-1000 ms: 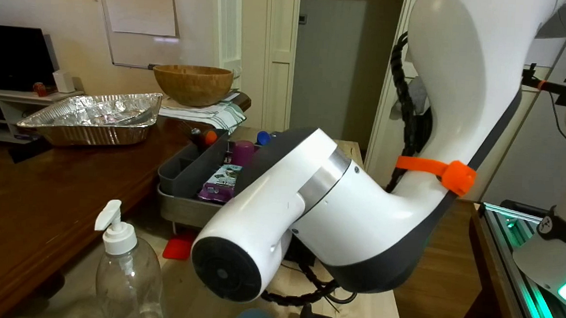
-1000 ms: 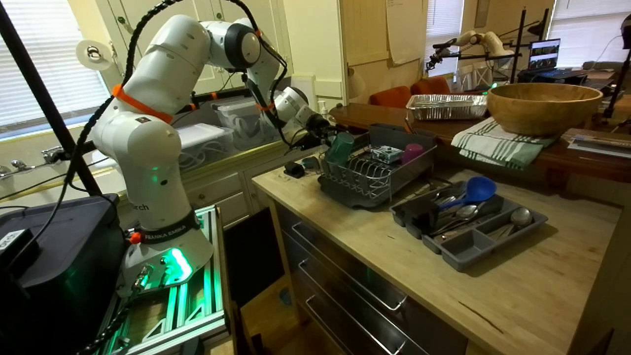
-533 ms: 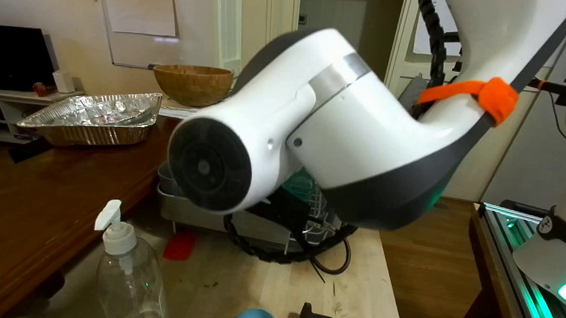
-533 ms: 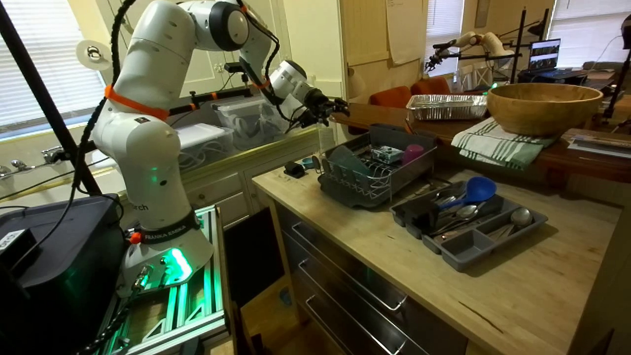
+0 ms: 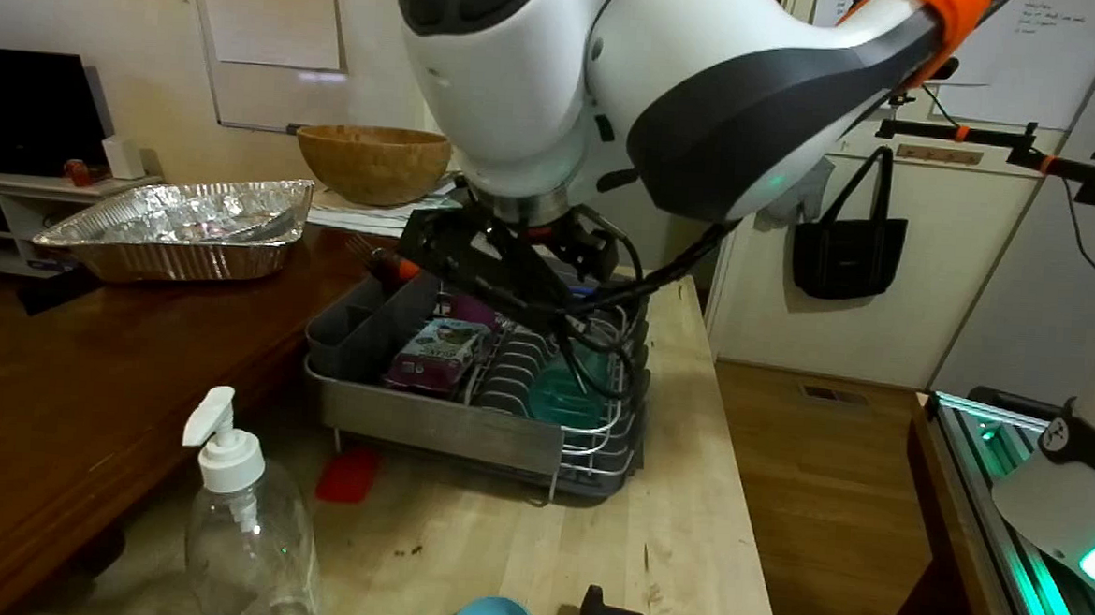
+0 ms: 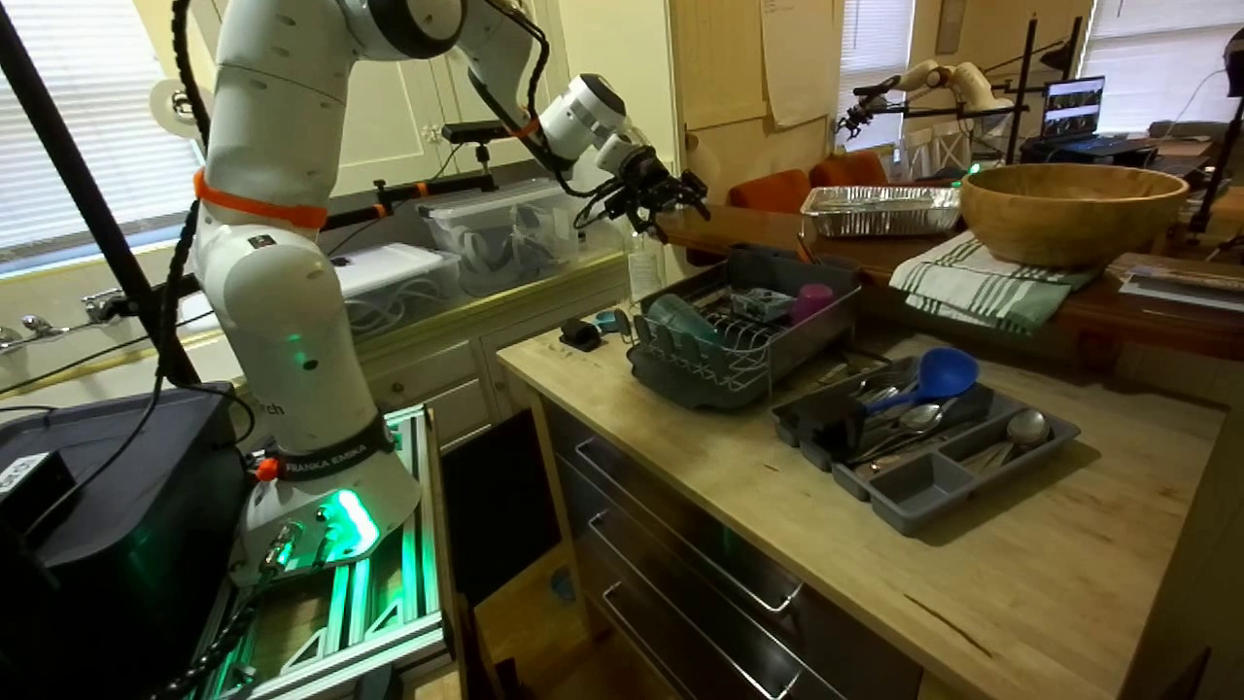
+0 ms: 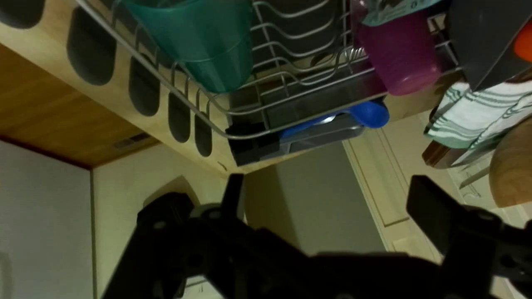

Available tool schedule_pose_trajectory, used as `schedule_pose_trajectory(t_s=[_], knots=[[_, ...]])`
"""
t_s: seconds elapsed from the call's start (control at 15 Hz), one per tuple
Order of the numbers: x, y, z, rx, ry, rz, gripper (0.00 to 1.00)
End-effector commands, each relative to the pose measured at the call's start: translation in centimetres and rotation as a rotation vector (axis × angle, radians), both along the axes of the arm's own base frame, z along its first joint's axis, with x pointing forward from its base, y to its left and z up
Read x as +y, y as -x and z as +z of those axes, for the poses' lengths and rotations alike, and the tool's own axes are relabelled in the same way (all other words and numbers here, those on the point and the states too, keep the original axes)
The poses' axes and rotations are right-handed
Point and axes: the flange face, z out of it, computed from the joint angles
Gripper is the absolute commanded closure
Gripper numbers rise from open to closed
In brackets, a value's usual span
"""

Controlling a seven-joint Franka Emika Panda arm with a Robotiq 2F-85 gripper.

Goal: Move the green cup to the right and put it upside down

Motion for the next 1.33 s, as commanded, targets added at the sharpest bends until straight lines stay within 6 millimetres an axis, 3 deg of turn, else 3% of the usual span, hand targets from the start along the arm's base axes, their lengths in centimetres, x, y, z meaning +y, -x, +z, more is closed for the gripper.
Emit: schedule_pose_trajectory(t_s=[0.0,0.33,0.67,0.73,0.8,1.07,1.27], knots=[[-4.2,-0.3,-0.5,-0.011,-0.148,0.111,0.00],[-9.4,-1.0,-2.2,-0.014,-0.367,0.277,0.00],[-14.6,0.4,-5.3,0.001,-0.630,0.375,0.00],[-15.0,0.8,-6.0,0.024,-0.678,0.384,0.00],[-14.1,-0.8,-5.4,0.008,-0.602,0.368,0.00],[-15.4,-0.3,-6.4,0.047,-0.650,0.376,0.00],[-17.6,-1.2,-5.3,0.093,-0.697,0.298,0.00]])
